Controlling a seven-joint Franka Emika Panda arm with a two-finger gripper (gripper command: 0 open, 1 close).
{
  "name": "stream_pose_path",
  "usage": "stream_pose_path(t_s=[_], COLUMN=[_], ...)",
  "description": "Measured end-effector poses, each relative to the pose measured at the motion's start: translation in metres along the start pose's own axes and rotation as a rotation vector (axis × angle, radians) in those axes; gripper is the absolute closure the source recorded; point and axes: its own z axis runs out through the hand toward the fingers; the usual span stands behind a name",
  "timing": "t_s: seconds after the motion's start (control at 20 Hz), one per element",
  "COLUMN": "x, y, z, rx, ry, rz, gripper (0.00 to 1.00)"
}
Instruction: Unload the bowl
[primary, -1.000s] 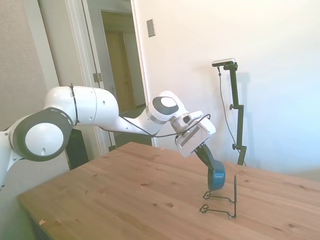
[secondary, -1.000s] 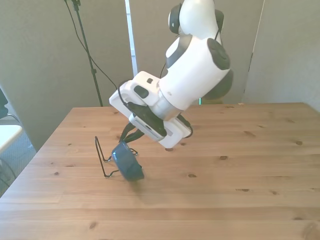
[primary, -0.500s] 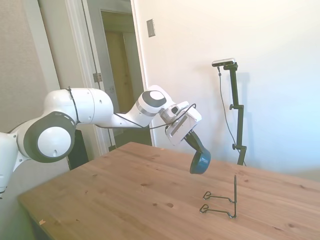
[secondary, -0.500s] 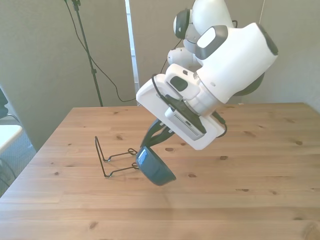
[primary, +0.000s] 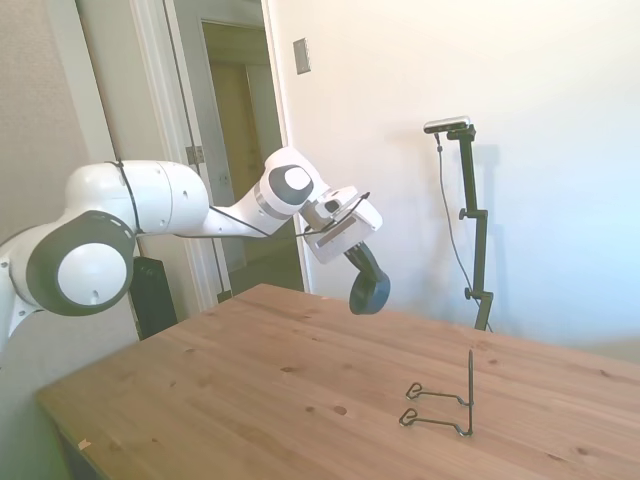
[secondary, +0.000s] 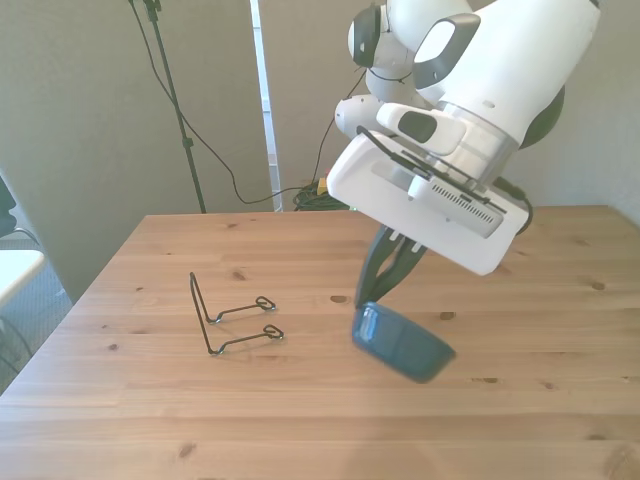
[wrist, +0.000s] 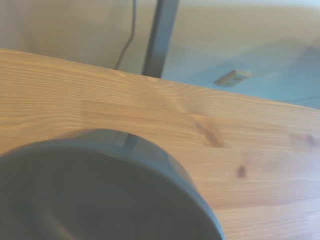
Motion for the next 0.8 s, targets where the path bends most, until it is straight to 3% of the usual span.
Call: stream_pose_path(t_s=[0.3, 0.8], x=[-0.01, -0.007], y=[0.044, 0.099], z=[0.013, 0.086], rx=[0.179, 0.334], ry=[-0.156, -0.373], rz=[0.0, 0.024], gripper=[1.0, 1.0])
